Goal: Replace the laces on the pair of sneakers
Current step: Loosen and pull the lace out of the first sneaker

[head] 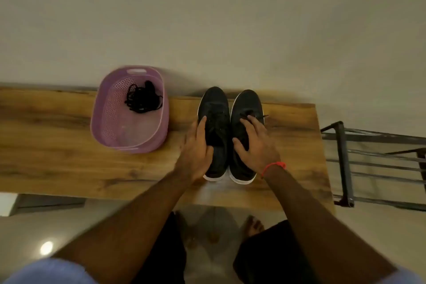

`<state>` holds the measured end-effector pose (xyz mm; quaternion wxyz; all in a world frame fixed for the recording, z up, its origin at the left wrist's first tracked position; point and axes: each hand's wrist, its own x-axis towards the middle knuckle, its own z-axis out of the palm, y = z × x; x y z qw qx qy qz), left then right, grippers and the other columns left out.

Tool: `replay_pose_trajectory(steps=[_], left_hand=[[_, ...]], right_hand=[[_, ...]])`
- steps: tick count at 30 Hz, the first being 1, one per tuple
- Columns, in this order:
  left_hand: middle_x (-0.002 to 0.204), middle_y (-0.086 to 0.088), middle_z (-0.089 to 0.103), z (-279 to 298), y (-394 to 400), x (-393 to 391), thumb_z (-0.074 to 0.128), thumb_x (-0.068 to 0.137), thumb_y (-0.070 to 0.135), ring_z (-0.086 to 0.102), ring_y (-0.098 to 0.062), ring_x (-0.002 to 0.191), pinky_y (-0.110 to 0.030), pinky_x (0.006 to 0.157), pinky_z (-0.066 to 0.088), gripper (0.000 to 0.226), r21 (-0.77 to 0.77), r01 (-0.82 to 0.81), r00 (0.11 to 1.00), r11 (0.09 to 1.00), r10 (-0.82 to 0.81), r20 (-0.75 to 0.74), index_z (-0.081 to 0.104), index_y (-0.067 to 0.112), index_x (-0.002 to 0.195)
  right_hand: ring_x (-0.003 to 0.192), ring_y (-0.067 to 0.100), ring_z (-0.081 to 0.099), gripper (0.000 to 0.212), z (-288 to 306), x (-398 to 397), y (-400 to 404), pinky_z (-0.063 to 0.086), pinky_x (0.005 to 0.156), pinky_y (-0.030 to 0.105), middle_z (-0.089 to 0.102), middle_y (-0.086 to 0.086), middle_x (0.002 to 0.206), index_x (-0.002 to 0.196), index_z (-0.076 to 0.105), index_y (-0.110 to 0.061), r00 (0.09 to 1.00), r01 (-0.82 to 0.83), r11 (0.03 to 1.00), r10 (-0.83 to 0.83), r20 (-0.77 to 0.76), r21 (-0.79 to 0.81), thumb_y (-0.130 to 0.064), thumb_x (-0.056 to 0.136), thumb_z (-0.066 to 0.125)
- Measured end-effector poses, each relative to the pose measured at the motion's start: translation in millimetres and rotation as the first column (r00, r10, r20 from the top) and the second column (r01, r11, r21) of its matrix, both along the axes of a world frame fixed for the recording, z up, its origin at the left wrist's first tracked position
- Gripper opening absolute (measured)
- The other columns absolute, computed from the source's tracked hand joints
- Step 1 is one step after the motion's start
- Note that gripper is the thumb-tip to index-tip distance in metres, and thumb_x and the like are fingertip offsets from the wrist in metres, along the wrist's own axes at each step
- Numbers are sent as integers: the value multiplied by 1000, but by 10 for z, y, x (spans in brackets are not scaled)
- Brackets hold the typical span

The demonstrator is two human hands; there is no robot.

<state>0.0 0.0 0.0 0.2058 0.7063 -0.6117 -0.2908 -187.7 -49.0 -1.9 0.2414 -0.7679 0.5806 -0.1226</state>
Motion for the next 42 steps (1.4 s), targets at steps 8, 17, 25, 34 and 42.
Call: replay_pose_trajectory(steps=[8,17,25,34,42], left_hand=[[166,-12,17,-216,30,-22,45,98,1,26,-22,149,-26,120,21,78,10,-3,975,1000,5,-221,1,9,161],[166,-19,10,-193,122,16,46,97,-1,15,-28,154,-39,125,18,76,46,62,980,997,-52,-190,1,1,159],[168,-14,9,-241,190,26,46,98,1,12,-25,155,-41,126,16,78,93,56,989,994,-43,-143,-1,5,160],[168,-14,7,-163,362,-38,46,99,1,9,-24,155,-41,127,12,78,148,15,993,989,3,-121,-2,4,160],[166,-16,14,-69,537,-80,48,98,0,17,-26,153,-40,127,16,79,165,4,993,986,15,-116,0,5,160]], right_hand=[[145,24,29,64,-201,16,22,31,117,48,28,4,160,154,29,-22,999,32,998,-32,0,-54,-36,95,50],[145,29,29,65,-136,21,48,29,117,47,27,9,160,155,25,-19,996,-13,1000,15,-88,26,-37,98,48],[144,25,30,62,-199,-49,131,29,117,47,30,6,159,154,27,-21,996,-50,999,49,-71,-13,-40,97,45],[145,25,29,62,-195,-150,226,28,118,47,28,5,160,154,25,-23,991,-113,994,113,-67,12,-42,97,43],[146,27,27,64,-131,-171,256,25,118,46,25,5,162,155,23,-25,988,-134,988,140,-69,80,-42,97,45]])
